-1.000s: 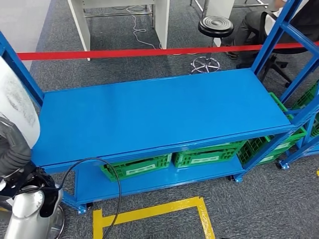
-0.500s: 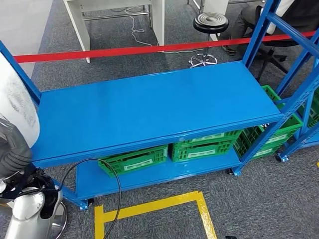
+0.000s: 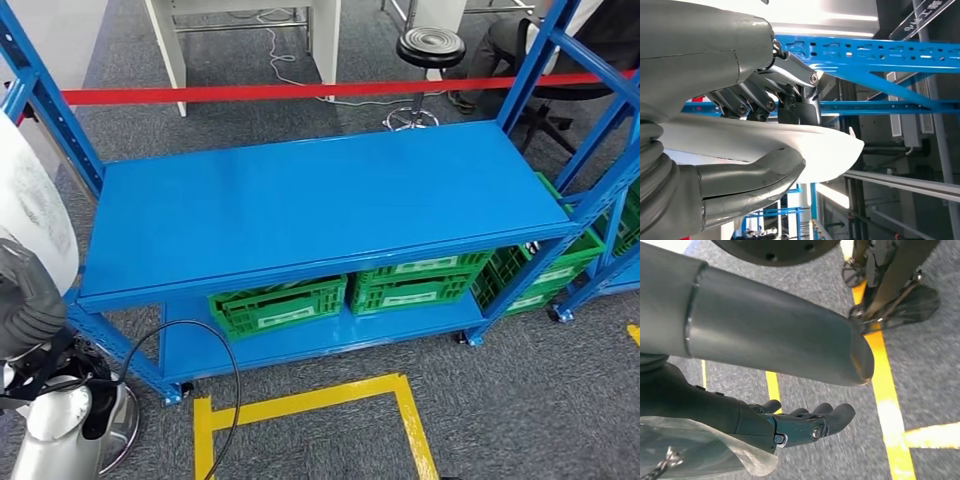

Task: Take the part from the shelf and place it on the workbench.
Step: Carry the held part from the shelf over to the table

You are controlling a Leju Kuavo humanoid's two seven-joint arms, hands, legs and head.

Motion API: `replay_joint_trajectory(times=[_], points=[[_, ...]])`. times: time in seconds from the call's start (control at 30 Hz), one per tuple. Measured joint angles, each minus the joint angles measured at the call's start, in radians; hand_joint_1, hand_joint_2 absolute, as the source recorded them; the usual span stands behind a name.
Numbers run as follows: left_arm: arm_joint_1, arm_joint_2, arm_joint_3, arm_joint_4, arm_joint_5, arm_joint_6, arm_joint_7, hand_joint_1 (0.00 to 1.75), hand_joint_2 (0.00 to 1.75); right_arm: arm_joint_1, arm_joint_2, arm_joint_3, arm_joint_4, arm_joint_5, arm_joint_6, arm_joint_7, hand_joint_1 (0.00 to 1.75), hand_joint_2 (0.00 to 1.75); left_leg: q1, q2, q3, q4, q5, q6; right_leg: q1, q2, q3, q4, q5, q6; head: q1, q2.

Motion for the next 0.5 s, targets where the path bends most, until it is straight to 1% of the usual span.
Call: replay_joint_trajectory(times=[0.03, 0.07, 0.1, 0.13, 0.17, 0.2, 0.23, 0.27, 0.3, 0.33, 0.37, 0.4, 0.43, 0.5], points=[[0.001, 0.000, 0.000, 0.000, 0.000, 0.000, 0.000, 1.75, 1.75, 0.000, 0.000, 0.000, 0.000, 0.000, 0.000, -0.001, 0.00, 0.00, -0.002, 0.000, -0.009, 0.001, 0.006, 0.001, 0.000, 0.000, -0.013, 0.049, -0.018, 0.000, 0.000, 0.000], [0.001, 0.000, 0.000, 0.000, -0.001, 0.000, 0.000, 1.75, 1.75, 0.000, 0.001, 0.000, 0.000, 0.000, 0.000, -0.002, 0.00, 0.00, -0.004, 0.000, -0.017, 0.002, 0.012, 0.001, 0.000, 0.000, -0.010, 0.065, -0.016, 0.000, 0.000, 0.000], [0.001, 0.000, 0.000, 0.000, -0.001, 0.001, 0.000, 1.75, 1.75, 0.000, 0.001, 0.000, 0.000, 0.000, 0.000, -0.003, 0.00, 0.00, -0.005, 0.000, -0.025, 0.003, 0.018, 0.001, 0.000, 0.000, 0.014, 0.042, 0.002, -0.002, 0.001, 0.000], [0.001, 0.000, 0.000, 0.000, -0.002, 0.001, 0.000, 1.75, 1.75, 0.000, 0.001, 0.000, 0.000, 0.000, 0.000, -0.004, 0.00, 0.00, -0.006, 0.000, -0.031, 0.004, 0.022, 0.000, 0.001, 0.000, 0.054, -0.013, 0.029, -0.006, 0.001, 0.000], [0.001, 0.000, 0.000, 0.000, -0.002, 0.002, -0.001, 1.75, 1.75, -0.001, 0.001, 0.000, 0.000, 0.001, 0.000, -0.005, 0.00, 0.00, -0.007, 0.000, -0.035, 0.005, 0.026, -0.003, 0.003, 0.000, 0.102, -0.088, 0.050, -0.011, 0.001, 0.000], [0.000, 0.001, 0.000, 0.000, -0.004, 0.002, -0.001, 1.75, 1.75, -0.003, 0.000, 0.000, 0.000, 0.001, 0.000, -0.006, 0.00, 0.00, -0.008, 0.000, -0.039, 0.007, 0.030, -0.007, 0.004, 0.000, 0.147, -0.155, 0.064, -0.015, 0.000, 0.000], [-0.001, 0.001, 0.000, 0.000, -0.005, 0.003, -0.001, 1.75, 1.75, -0.005, 0.000, 0.000, 0.000, 0.001, 0.000, -0.007, 0.00, 0.00, -0.010, 0.000, -0.042, 0.008, 0.034, -0.012, 0.006, 0.001, 0.176, -0.201, 0.068, -0.017, 0.000, 0.000], [-0.001, 0.001, 0.000, 0.000, -0.007, 0.003, -0.002, 1.75, 1.75, -0.006, 0.000, 0.000, 0.000, 0.001, 0.001, -0.008, 0.00, 0.00, -0.010, 0.001, -0.045, 0.009, 0.039, -0.018, 0.008, 0.001, 0.189, -0.224, 0.066, -0.019, 0.000, 0.000], [-0.002, 0.001, 0.000, 0.000, -0.008, 0.004, -0.002, 1.75, 1.75, -0.005, 0.000, 0.000, 0.000, 0.001, 0.001, -0.008, 0.00, 0.00, -0.011, 0.001, -0.048, 0.009, 0.045, -0.025, 0.009, 0.001, 0.190, -0.228, 0.069, -0.022, -0.001, 0.000], [-0.001, 0.002, 0.000, 0.000, -0.010, 0.005, -0.003, 1.75, 1.75, -0.004, 0.000, 0.000, 0.000, 0.001, 0.002, -0.008, 0.00, 0.00, -0.010, 0.002, -0.050, 0.009, 0.049, -0.031, 0.007, 0.001, 0.183, -0.232, 0.075, -0.027, 0.000, 0.000], [-0.002, 0.002, 0.000, 0.000, -0.011, 0.005, -0.003, 1.75, 1.75, -0.003, 0.001, 0.000, 0.000, 0.001, 0.002, -0.008, 0.00, 0.00, -0.010, 0.001, -0.054, 0.014, 0.043, -0.037, 0.005, -0.001, 0.179, -0.236, 0.082, -0.034, -0.001, 0.000], [-0.002, 0.003, 0.000, 0.000, -0.012, 0.006, -0.003, 1.75, 1.75, -0.003, 0.002, 0.000, 0.001, 0.001, 0.003, -0.007, 0.00, 0.00, -0.010, 0.000, -0.063, 0.033, 0.022, -0.043, 0.003, -0.003, 0.174, -0.239, 0.090, -0.043, -0.003, 0.000], [-0.002, 0.005, 0.000, 0.000, -0.013, 0.006, -0.004, 1.75, 1.75, -0.003, 0.003, 0.000, 0.001, 0.001, 0.004, -0.007, 0.00, 0.00, -0.008, -0.001, -0.076, 0.072, -0.013, -0.048, 0.000, -0.005, 0.167, -0.243, 0.099, -0.049, -0.005, 0.000], [-0.001, 0.006, 0.000, 0.000, -0.014, 0.007, -0.004, 1.75, 1.75, -0.004, 0.003, 0.000, 0.001, 0.001, 0.004, -0.006, 0.00, 0.00, -0.003, -0.002, -0.112, 0.193, -0.098, -0.058, 0.002, -0.006, 0.150, -0.240, 0.114, -0.056, -0.008, 0.000]])
